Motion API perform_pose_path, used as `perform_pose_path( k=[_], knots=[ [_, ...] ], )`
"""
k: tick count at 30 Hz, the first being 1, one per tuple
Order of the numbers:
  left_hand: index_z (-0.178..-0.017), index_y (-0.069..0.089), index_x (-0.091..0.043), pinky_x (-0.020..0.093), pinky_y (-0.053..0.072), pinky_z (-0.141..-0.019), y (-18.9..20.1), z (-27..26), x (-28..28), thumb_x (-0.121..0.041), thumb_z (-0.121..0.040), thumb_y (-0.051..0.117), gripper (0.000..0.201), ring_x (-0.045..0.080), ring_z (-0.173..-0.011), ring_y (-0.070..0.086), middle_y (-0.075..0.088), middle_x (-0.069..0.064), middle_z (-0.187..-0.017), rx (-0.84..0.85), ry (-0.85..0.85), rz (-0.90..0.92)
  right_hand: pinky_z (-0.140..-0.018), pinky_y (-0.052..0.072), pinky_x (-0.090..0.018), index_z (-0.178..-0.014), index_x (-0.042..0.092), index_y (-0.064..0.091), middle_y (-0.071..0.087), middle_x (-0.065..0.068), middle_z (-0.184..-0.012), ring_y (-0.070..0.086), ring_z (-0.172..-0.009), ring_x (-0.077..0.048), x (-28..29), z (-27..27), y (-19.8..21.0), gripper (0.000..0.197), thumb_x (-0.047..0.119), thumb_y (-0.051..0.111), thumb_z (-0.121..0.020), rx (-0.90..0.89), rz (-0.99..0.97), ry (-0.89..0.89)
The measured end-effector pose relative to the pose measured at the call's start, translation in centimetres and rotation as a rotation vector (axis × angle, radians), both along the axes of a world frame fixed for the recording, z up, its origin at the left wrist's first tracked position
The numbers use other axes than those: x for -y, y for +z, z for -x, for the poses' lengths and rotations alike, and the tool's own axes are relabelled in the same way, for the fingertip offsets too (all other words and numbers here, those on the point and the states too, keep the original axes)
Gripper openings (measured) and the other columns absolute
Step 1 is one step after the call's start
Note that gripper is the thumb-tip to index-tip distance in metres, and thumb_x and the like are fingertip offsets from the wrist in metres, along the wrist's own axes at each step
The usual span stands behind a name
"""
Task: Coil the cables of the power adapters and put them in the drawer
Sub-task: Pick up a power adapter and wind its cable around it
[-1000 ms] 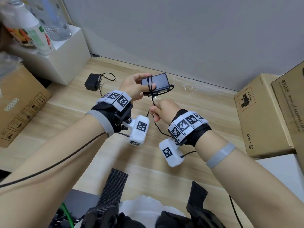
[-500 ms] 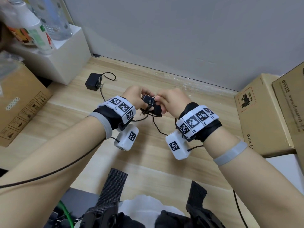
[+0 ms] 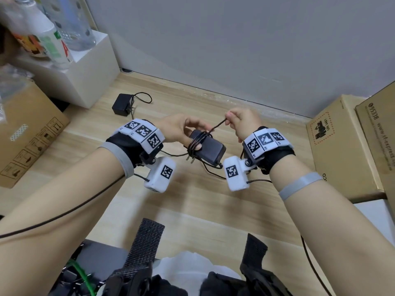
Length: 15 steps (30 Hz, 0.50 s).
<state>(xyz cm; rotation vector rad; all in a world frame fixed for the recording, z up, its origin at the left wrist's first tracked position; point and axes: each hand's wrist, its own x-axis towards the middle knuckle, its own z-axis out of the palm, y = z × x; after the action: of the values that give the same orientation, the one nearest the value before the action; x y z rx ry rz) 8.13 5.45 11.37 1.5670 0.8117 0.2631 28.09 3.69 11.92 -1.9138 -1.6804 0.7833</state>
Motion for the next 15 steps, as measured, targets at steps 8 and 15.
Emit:
perform_pose_path(
  k=[8, 15],
  knots=[
    [-0.107, 0.057, -0.021, 0.023, 0.056, -0.065, 0.4, -0.5, -0.3, 0.008, -0.077, 0.062, 0.042, 0.004, -0.082, 0.065, 0.061, -0.001, -0.100, 0.418, 0.390, 0.169, -0.058, 0.034, -0.027, -0.069, 0.019, 0.049, 0.048, -0.002, -0.066, 0.042, -0.056, -0.019, 1.4, 1.8, -1.1, 0.029, 0.010, 0.035, -0.093, 0.081, 0.154, 0.024],
    [-0.114, 0.054, -0.014, 0.025, 0.057, -0.065, 0.8, -1.9, -0.5, 0.008, -0.082, 0.059, 0.039, 0.013, -0.089, 0.060, 0.057, 0.001, -0.102, 0.493, 0.604, 0.164, -0.070, 0.041, -0.035, -0.066, 0.019, 0.044, 0.044, 0.002, -0.061, 0.047, -0.070, -0.026, 2.3, 3.8, -1.8, 0.031, 0.023, 0.035, -0.096, -0.011, 0.124, 0.130]
  ],
)
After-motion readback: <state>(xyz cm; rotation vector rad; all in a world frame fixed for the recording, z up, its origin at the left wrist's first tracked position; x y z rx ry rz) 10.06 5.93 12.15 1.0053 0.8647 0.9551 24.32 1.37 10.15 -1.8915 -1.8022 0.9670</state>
